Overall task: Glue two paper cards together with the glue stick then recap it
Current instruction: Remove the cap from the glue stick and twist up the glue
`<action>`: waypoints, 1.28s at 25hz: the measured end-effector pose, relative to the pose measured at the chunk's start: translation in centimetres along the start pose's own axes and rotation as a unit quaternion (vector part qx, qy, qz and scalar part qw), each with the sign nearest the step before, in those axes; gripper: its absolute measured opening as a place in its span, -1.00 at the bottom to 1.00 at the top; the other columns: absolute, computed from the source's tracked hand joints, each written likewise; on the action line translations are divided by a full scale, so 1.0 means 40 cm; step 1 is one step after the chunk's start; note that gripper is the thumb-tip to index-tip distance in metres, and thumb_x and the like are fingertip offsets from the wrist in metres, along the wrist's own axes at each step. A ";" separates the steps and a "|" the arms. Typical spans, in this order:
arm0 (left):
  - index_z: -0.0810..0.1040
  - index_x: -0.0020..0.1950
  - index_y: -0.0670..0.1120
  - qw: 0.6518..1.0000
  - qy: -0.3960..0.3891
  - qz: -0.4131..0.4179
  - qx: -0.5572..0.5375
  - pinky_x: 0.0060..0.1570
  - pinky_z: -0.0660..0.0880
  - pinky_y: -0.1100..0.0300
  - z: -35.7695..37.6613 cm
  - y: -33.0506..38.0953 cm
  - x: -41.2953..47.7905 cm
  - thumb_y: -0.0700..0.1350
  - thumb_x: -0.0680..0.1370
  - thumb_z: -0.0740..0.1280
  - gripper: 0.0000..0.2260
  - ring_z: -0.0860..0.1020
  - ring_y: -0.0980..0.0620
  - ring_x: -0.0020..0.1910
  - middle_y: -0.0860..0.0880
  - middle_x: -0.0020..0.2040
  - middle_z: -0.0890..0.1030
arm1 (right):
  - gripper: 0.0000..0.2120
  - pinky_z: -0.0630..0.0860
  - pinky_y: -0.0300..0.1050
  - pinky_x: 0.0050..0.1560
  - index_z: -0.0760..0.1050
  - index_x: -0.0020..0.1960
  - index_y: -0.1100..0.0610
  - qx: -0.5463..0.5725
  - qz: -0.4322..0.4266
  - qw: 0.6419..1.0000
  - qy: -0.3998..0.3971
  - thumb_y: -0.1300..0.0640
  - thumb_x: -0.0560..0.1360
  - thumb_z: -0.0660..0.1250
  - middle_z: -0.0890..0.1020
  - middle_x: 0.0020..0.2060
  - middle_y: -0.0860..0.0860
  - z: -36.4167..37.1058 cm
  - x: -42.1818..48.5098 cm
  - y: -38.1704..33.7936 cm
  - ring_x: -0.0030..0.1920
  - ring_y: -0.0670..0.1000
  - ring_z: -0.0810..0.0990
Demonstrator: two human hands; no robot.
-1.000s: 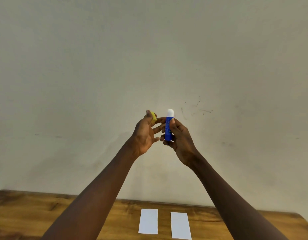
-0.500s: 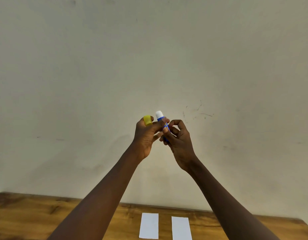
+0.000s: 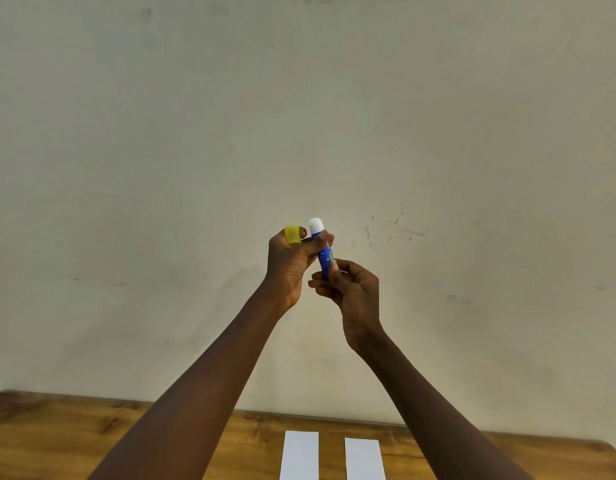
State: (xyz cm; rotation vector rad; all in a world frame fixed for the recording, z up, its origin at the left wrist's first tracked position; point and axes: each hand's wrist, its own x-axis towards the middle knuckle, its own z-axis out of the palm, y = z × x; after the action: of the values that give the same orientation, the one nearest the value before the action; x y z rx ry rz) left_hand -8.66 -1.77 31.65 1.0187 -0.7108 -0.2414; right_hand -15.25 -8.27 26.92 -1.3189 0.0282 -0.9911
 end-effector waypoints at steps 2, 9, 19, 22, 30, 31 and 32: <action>0.27 -0.26 -0.10 1.000 -0.025 0.003 -0.006 -0.06 0.59 0.17 0.004 0.006 0.006 -0.31 0.49 0.28 -0.76 0.66 0.08 -0.29 -0.20 -0.16 0.58 | -0.76 0.54 -0.31 -0.42 0.47 -0.05 0.17 0.031 0.026 0.999 -0.025 0.18 0.58 0.03 0.63 -0.51 0.00 0.005 0.001 -0.003 -0.49 -0.06 0.61; 0.29 -0.21 -0.08 1.000 -0.010 -0.008 0.009 0.15 0.48 -0.04 0.012 0.020 0.014 -0.26 0.52 0.26 -0.81 0.57 -0.14 0.02 -0.20 0.04 0.56 | -0.83 0.53 -0.29 -0.33 0.38 0.04 0.14 -0.086 -0.029 0.996 0.019 0.12 0.49 0.26 0.58 -0.22 0.06 0.006 0.017 -0.015 -0.34 -0.01 0.58; 0.32 0.00 -0.22 0.999 -0.044 0.009 0.029 -0.05 0.56 0.18 0.038 0.033 0.022 -0.25 0.54 0.22 -0.89 0.55 -0.10 0.04 -0.25 0.10 0.55 | -0.77 0.46 -0.37 -0.44 0.42 0.09 0.29 -0.147 -0.063 0.987 -0.007 0.30 0.57 0.01 0.57 -0.37 0.08 0.000 0.038 -0.042 -0.52 -0.14 0.55; 0.33 -0.16 -0.12 0.997 -0.053 0.000 0.047 0.18 0.44 -0.02 0.043 0.043 0.019 -0.22 0.55 0.21 -0.89 0.54 -0.12 0.04 -0.29 0.18 0.54 | -0.78 0.50 -0.32 -0.40 0.34 0.17 0.17 -0.099 -0.030 0.994 -0.031 0.24 0.58 0.01 0.58 -0.33 0.08 -0.003 0.037 -0.049 -0.48 -0.10 0.58; 0.25 -0.27 -0.07 0.998 -0.040 0.015 0.049 0.24 0.41 -0.15 0.042 0.051 0.020 -0.23 0.53 0.25 -0.76 0.56 -0.13 0.03 -0.26 0.08 0.57 | -0.70 0.58 -0.08 -0.22 0.45 -0.03 0.29 -0.228 -0.148 0.960 0.061 0.22 0.32 0.46 0.64 -0.23 0.23 0.001 0.029 -0.052 -0.30 0.12 0.64; 0.26 -0.27 -0.07 0.998 -0.044 0.017 0.051 0.22 0.42 -0.12 0.044 0.050 0.019 -0.23 0.54 0.24 -0.77 0.56 -0.12 0.04 -0.28 0.11 0.56 | -0.72 0.58 -0.10 -0.23 0.45 0.00 0.32 -0.234 -0.152 0.958 0.062 0.26 0.35 0.43 0.65 -0.21 0.26 0.004 0.030 -0.053 -0.31 0.12 0.63; 0.26 -0.26 -0.08 0.997 -0.048 0.018 0.052 0.18 0.45 -0.08 0.047 0.048 0.019 -0.23 0.54 0.23 -0.78 0.55 -0.11 0.04 -0.28 0.14 0.56 | -0.74 0.57 -0.15 -0.25 0.44 0.05 0.33 -0.234 -0.150 0.959 0.057 0.29 0.40 0.37 0.66 -0.21 0.27 0.005 0.032 -0.056 -0.34 0.10 0.62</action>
State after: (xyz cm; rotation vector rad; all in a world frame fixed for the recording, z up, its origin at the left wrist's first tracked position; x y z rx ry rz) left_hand -9.57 -2.44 34.21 1.0982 -0.8342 -0.2250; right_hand -15.66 -8.71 29.42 -1.7291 0.1628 -1.3754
